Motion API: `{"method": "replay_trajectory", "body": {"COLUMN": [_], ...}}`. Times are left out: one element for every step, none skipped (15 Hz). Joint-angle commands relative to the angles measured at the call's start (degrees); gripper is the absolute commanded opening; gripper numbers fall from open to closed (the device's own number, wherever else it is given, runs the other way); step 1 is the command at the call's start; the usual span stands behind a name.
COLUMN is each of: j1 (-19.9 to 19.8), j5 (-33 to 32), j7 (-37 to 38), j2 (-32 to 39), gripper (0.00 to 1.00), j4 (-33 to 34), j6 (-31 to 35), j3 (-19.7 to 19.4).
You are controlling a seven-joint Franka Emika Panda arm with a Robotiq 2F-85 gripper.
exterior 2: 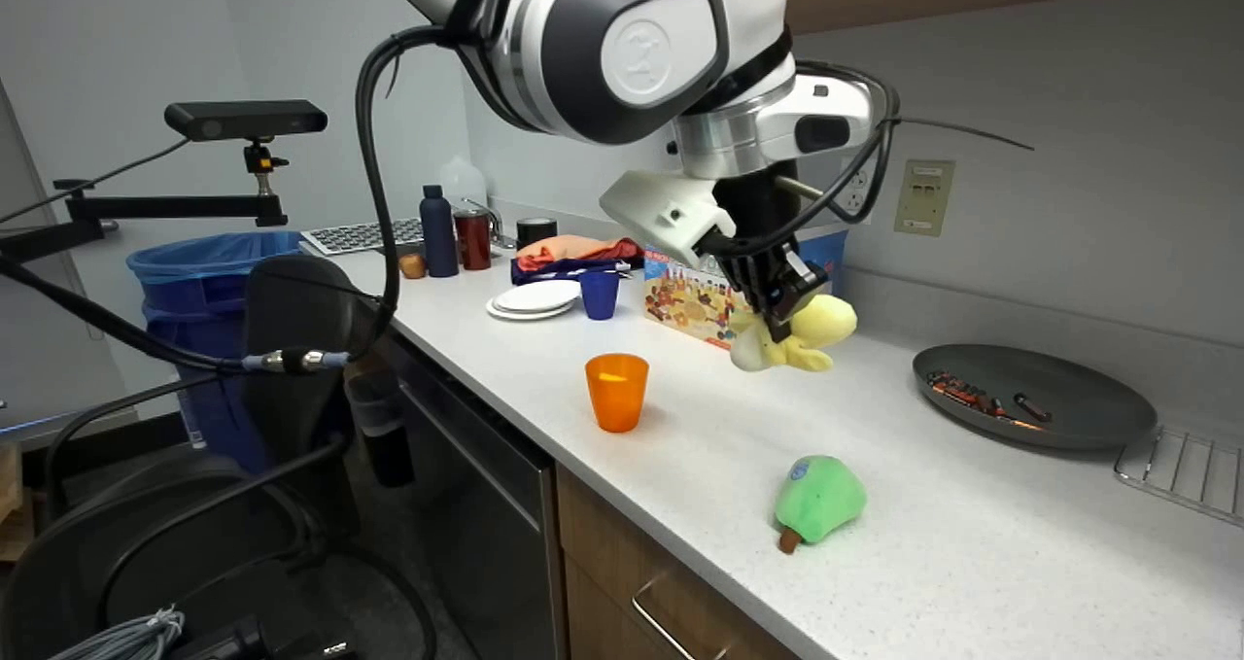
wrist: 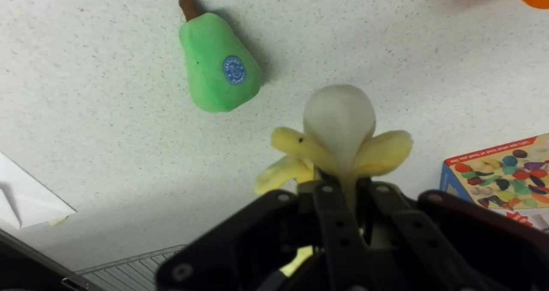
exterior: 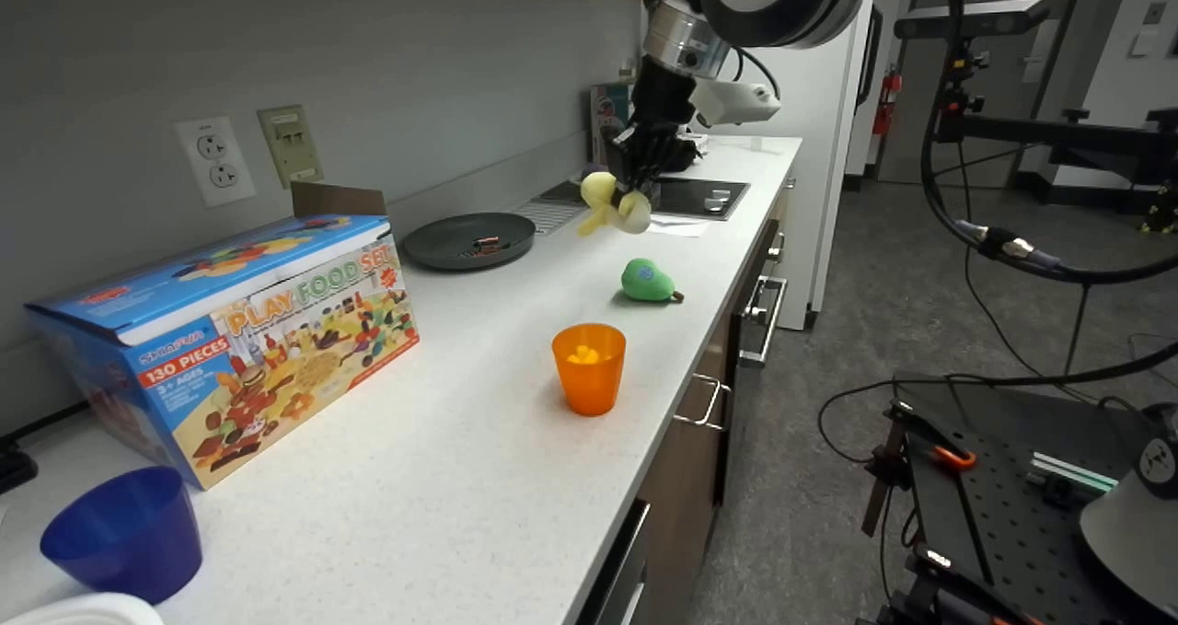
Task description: Remove the banana plushie from the cup
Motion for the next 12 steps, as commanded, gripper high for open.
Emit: {"method": "replay_trajectory", "body": {"j1": [-1.2, -1.3, -1.4, -1.4, -1.4, -1.4, -1.3, -1.2, -1.2, -1.2, -1.1, -1.2], "j5": [-3.7, -4.8, -5.9, -6.6, -7.0, -7.2, -7.3, -6.4, -5.9, -5.7, -5.3, -4.7], "j7": [-0.7, -1.0, -1.0, -1.1, -1.3, -1.3, -1.0, -0.7, -1.0, -1.0, -1.1, -1.3], "j2": [6.1, 7.7, 9.1, 10.5, 11.7, 12.7, 13.6, 14.1, 14.5, 14.7, 14.6, 14.4], "gripper": [0.03, 0.03, 0.03, 0.03, 0.03, 0.03, 0.03, 0.36, 0.36, 0.44, 0.5, 0.59], "j4": [6.1, 7.2, 8.1, 9.0, 9.8, 10.4, 10.9, 11.1, 11.3, 11.4, 11.3, 11.1], "j6": [-2.5, -3.0, -3.3, -3.7, -4.1, -4.3, -4.1, -3.9, -3.5, -3.2, -2.8, -2.5], "j3": [-0.4, -0.6, -0.8, -0.9, -0.9, -1.0, -1.0, -0.8, -0.7, -0.6, -0.5, -0.3]}}
